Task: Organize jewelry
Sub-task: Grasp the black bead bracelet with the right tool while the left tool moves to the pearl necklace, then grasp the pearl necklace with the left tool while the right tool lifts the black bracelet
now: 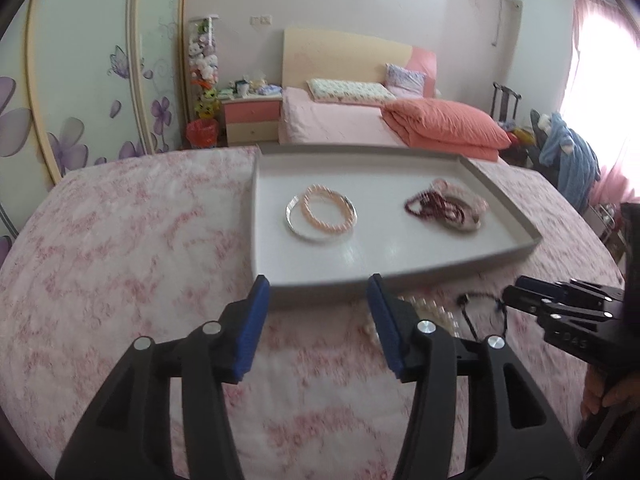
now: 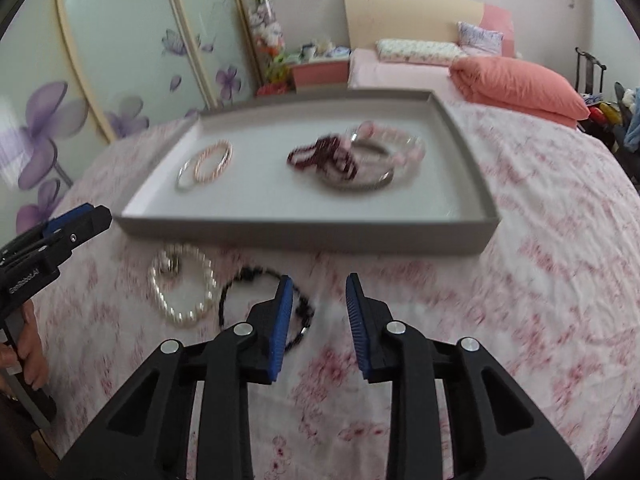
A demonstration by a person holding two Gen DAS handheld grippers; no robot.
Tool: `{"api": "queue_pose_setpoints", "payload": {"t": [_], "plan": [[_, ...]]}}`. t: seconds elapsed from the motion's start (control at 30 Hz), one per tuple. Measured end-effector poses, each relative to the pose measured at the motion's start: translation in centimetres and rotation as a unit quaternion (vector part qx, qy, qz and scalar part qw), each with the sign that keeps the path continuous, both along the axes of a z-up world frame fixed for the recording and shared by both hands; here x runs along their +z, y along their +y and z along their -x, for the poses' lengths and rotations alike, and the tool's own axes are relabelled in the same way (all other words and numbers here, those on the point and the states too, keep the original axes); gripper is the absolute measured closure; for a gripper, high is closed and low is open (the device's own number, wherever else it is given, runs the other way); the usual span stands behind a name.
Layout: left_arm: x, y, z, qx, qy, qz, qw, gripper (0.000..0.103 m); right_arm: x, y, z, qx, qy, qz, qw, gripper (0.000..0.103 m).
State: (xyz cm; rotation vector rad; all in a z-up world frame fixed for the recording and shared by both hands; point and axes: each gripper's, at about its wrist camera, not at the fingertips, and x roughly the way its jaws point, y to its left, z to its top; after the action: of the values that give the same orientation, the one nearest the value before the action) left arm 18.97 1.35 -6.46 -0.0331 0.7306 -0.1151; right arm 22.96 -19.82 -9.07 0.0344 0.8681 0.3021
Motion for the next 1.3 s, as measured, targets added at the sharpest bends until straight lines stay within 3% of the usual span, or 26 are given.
{"api": "queue_pose_setpoints", "payload": {"t": [0.23,0.3,0.63,0.8,1.13,1.3], "plan": [[-1.4,-1.8,0.4,-0.031,0.022,-0.006,0.9993,0.046,-1.0,1.5,0.4,0.014,0.003,0.037,0.999,0.075],[-1.8,-2.4,0.2,-0.038,0.029,-0.01,0.9988,0.044,-1.0,1.9,0.7,0.015,-0.005,0.057,0.998,0.091],[-4.3,-5.7,-1.3,-0.059,0.081,-0.048,0.9938,0.045,-0.9,-0.2,0.8,-0.009,-0.004,0.052,0.999,0.091],[-4.6,-5.2,-1.3,-0.059,0.084,-0.061,0.9928,0.057,-0.9,-0.4,0.8,-0.008,-0.003,0.051,0.999,0.091],[-4.3,-0.2,-0.4,-0.027,0.088,-0.072,0.9932,0.055,-0.8,-0.4,0.8,-0.008,-0.004,0.052,0.999,0.091],[-4.2,-0.7,0.0,-0.045,0.086,-0.059,0.9935,0.056,-0.8,-0.4,0.9,-0.009,-0.003,0.051,0.999,0.091]]}}
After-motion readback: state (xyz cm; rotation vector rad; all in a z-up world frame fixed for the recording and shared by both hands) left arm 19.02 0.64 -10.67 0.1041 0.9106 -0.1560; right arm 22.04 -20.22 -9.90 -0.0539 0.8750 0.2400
